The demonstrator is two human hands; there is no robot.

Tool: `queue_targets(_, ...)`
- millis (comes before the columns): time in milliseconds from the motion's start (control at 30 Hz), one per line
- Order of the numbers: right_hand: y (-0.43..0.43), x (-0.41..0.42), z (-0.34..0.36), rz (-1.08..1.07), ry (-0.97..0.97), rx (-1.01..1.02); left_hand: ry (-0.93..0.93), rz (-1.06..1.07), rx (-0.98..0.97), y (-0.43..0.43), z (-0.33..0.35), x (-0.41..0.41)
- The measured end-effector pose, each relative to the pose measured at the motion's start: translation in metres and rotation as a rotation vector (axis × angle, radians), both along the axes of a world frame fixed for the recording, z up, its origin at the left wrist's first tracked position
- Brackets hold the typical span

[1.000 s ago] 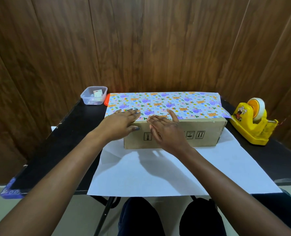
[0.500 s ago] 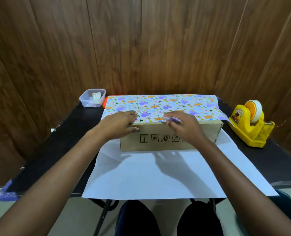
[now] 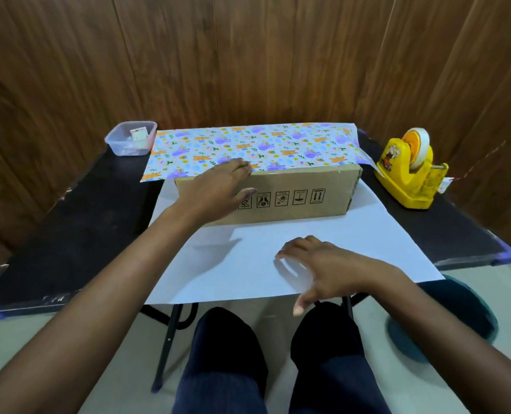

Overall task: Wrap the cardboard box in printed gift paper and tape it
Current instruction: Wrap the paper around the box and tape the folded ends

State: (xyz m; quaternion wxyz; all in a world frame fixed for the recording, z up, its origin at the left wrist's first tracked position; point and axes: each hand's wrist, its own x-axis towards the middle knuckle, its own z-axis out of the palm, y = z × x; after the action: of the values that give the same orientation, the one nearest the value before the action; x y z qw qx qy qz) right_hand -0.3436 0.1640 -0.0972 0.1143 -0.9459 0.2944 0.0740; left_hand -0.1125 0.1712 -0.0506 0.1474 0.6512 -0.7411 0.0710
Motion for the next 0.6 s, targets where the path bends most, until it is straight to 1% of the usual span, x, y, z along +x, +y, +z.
queue_targets(67,0.005,0.000,-0.008,0.024,0.019,-0.096,-0.001,0.027,-0.002,0.001,-0.003,-0.003)
queue_targets(133,0.008,0.001,-0.009,0.045,-0.007,-0.159,-0.041,0.048,0.028,0.004,-0.006,-0.005)
queue_targets(200,0.009,0.003,-0.003,0.041,-0.035,-0.132,-0.106,0.054,0.062,0.006,-0.006,-0.005)
queue_targets(267,0.007,0.006,0.011,0.008,-0.055,-0.070,-0.102,0.051,0.101,0.006,-0.003,-0.005)
queue_targets(300,0.006,0.008,0.019,-0.008,-0.072,-0.072,-0.057,0.050,0.129,0.005,-0.001,-0.004)
queue_targets(400,-0.005,0.016,0.050,-0.031,-0.144,-0.178,0.161,0.020,0.227,0.002,0.016,-0.002)
queue_targets(467,-0.013,0.019,0.072,-0.059,-0.195,-0.195,0.267,-0.021,0.294,0.002,0.027,0.000)
queue_targets(533,-0.021,0.022,0.088,-0.104,-0.239,-0.218,0.330,-0.025,0.355,0.004,0.038,0.002)
queue_targets(600,-0.030,0.026,0.096,-0.147,-0.234,-0.278,0.371,-0.026,0.414,0.003,0.047,0.008)
